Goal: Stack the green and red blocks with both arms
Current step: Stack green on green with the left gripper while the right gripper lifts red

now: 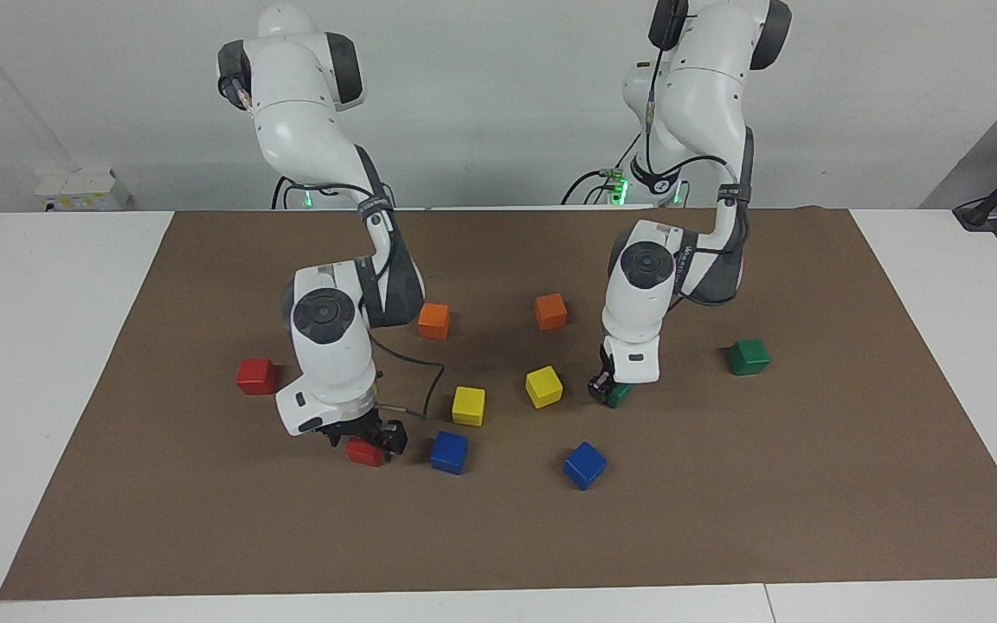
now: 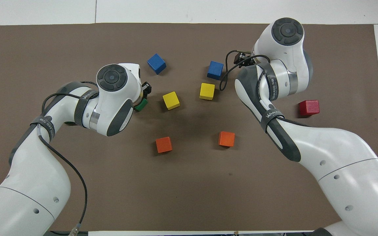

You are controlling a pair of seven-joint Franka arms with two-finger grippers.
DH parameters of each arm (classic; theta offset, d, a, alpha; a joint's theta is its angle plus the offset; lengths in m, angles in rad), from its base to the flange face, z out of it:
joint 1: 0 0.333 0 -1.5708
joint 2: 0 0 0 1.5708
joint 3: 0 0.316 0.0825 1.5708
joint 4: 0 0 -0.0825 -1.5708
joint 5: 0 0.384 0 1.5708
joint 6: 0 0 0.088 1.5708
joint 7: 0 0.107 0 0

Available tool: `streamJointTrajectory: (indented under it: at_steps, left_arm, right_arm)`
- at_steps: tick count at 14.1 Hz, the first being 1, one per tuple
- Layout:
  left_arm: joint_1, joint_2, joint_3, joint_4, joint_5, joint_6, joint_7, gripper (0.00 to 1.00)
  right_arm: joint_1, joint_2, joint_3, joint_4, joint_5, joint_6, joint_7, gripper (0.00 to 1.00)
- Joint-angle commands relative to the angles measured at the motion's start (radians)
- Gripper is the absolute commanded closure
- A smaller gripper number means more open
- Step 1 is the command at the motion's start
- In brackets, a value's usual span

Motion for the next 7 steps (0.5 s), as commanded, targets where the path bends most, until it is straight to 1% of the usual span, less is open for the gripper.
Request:
streamJointTrajectory:
  at_steps: [1, 2, 3, 4, 5, 6, 7]
  left_arm:
    - [0.079, -0.121, -0.002, -0.032, 0.021, -0.131, 0.248, 1.0]
    - [0.129, -0.169, -0.005, -0.041, 0.007, -0.193, 0.383, 1.0]
    - [0.177, -0.207, -0.003, -0.041, -0.038, -0.255, 0.531, 1.0]
    - [0.225, -0.233, 0.0, -0.041, -0.068, -0.296, 0.691, 1.0]
    - [0.287, -0.247, -0.003, -0.037, -0.088, -0.33, 0.862, 1.0]
    - [0.336, -0.249, -0.002, -0.032, -0.118, -0.347, 0.989, 1.0]
    - [0.372, -0.249, 0.001, -0.036, -0.134, -0.34, 1.09, 1.0]
  right_arm:
    - [0.003, -0.001, 0.006, -0.075, -0.004, 0.104, 0.031, 0.0]
    - [0.003, -0.005, 0.006, -0.106, -0.004, 0.124, 0.034, 0.0]
    - [0.003, -0.011, 0.006, -0.122, -0.006, 0.124, 0.033, 0.0]
    - [0.003, -0.014, 0.006, -0.123, -0.006, 0.112, 0.03, 0.02]
    - [-0.002, -0.014, 0.006, -0.123, -0.007, 0.107, 0.024, 0.16]
    - [-0.002, -0.016, 0.006, -0.123, -0.007, 0.103, 0.015, 0.36]
    - [-0.002, -0.016, 0.006, -0.122, -0.007, 0.093, 0.012, 0.64]
